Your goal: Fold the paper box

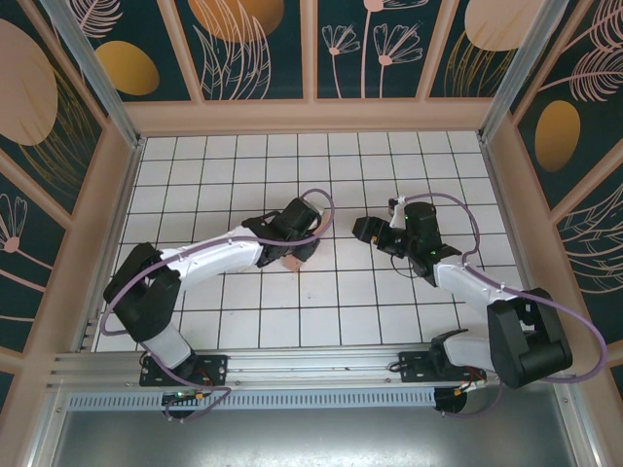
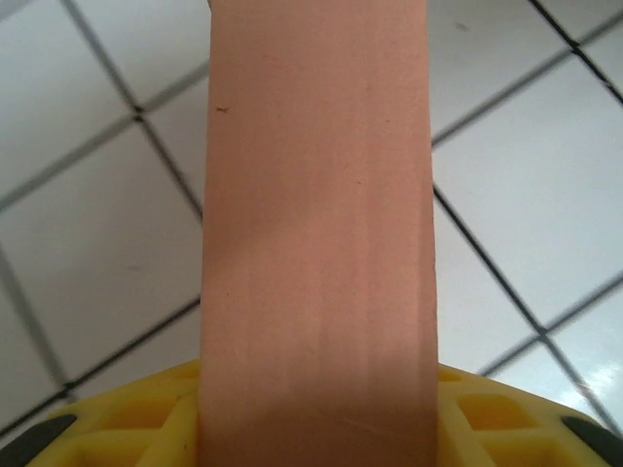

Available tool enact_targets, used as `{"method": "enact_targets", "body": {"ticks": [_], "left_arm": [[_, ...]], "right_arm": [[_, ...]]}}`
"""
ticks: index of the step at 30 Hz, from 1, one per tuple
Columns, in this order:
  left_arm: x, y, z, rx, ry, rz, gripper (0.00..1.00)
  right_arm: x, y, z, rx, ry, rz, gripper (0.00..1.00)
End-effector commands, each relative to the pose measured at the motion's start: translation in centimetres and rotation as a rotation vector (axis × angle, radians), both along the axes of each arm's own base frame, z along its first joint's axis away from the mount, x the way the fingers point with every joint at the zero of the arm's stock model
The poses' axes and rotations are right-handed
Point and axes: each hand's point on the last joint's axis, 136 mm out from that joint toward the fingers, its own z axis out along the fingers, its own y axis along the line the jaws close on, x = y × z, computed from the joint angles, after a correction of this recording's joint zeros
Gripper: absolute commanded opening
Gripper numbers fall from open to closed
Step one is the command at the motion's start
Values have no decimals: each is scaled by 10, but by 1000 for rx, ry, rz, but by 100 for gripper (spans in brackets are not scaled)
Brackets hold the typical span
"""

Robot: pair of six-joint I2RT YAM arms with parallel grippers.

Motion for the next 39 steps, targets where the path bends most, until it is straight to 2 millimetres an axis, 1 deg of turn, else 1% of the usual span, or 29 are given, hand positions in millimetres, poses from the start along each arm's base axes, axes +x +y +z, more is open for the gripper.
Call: {"method": "enact_targets", "body": {"ticks": [1,2,4,5,7,10,12,14,15,17,19,20,23,25,27,29,30,33,36,38,39], "left_arm": [[23,42,33,173,-213,125,41],[27,52,35,227,-246,152,42],[32,67,32,328,-283,191,44],[34,74,29,377,-296,210,45],[35,80,14,454,-279,217,47],[35,79,-14,524,-214,210,57],[35,73,-25,510,-181,201,68],[33,61,-28,449,-147,178,76],[32,53,-26,395,-130,162,80],[30,37,-17,278,-117,136,86],[29,23,-3,164,-127,123,93],[29,20,12,104,-150,127,98],[29,16,32,-8,-174,145,99],[31,22,42,-74,-190,174,99],[34,34,51,-140,-208,213,99],[36,55,61,-201,-246,263,99],[36,69,65,-224,-277,284,99],[37,116,85,-283,-408,388,99],[34,163,102,-317,-538,491,99],[29,192,103,-296,-624,556,98],[27,201,102,-274,-666,536,98]], "right_arm": [[-1,-5,-9,-16,8,-13,74],[-1,-6,-10,-18,11,-14,74],[-1,-6,-10,-18,12,-14,74],[-1,-6,-11,-18,14,-15,74],[-1,-7,-11,-19,14,-17,74],[-2,-8,-13,-21,18,-19,74],[-2,-8,-13,-21,18,-20,74],[-2,-8,-13,-23,17,-21,74],[-1,-9,-13,-22,16,-22,74],[-1,-8,-12,-22,15,-20,74],[0,-8,-12,-20,15,-17,74],[0,-7,-12,-19,16,-15,74],[1,-6,-12,-18,12,-7,75],[2,-7,-11,-23,1,-10,74],[3,-10,-9,-35,-19,-19,76],[5,-15,-5,-62,-52,-35,80],[8,-20,-3,-84,-72,-55,82],[18,-47,7,-173,-151,-175,92],[28,-80,21,-242,-235,-288,95],[33,-104,34,-306,-330,-355,96],[35,-118,42,-354,-395,-408,96]]}}
